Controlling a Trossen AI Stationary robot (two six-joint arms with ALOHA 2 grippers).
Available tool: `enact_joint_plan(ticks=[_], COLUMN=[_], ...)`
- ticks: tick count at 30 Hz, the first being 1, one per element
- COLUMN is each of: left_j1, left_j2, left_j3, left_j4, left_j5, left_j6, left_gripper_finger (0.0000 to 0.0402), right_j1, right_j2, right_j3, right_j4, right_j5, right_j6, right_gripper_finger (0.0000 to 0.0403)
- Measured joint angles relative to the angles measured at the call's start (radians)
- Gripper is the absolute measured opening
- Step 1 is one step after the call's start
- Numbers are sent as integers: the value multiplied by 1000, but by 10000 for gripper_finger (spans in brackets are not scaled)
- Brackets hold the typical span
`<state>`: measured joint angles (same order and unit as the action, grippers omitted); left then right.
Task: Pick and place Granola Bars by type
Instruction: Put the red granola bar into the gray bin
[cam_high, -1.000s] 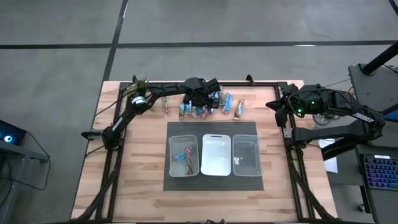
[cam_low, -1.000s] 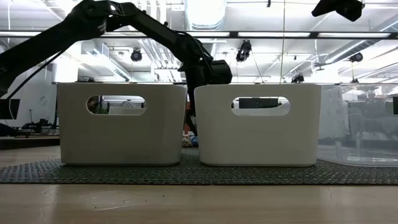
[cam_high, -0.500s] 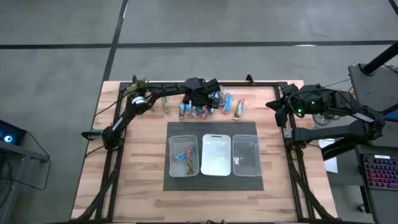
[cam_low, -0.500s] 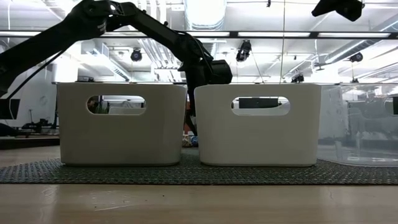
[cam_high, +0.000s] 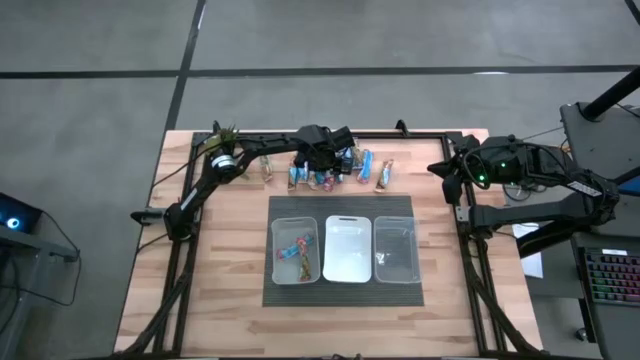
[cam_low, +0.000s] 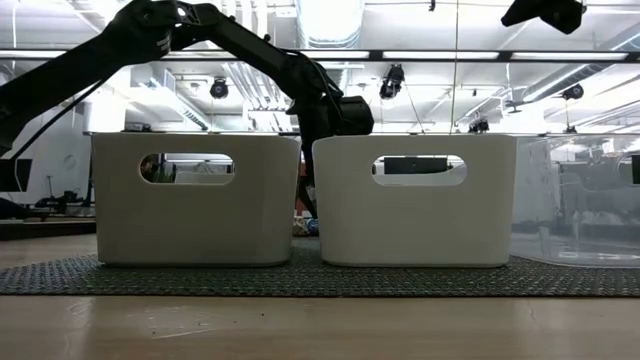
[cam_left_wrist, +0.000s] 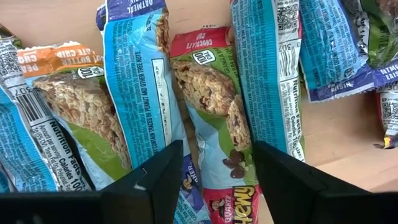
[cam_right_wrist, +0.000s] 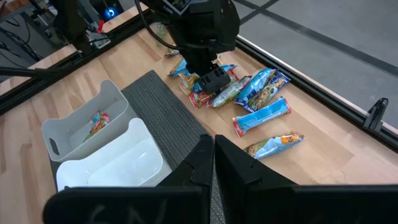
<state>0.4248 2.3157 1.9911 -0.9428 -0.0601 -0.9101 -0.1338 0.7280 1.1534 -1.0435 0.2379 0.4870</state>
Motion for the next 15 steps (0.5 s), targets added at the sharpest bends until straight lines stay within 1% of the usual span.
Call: enact_joint_plan(ticks=[15], left_j1=[-1], left_j2=[0], left_j3=[0], left_j4=[-30], left_j5=[16], left_j6=[-1], left_gripper_finger=[180], right_j1=[0], right_j2=[0], right_j3=[0], right_j4=[0], right_j5=[0], right_j6=[0], right_gripper_finger=[8])
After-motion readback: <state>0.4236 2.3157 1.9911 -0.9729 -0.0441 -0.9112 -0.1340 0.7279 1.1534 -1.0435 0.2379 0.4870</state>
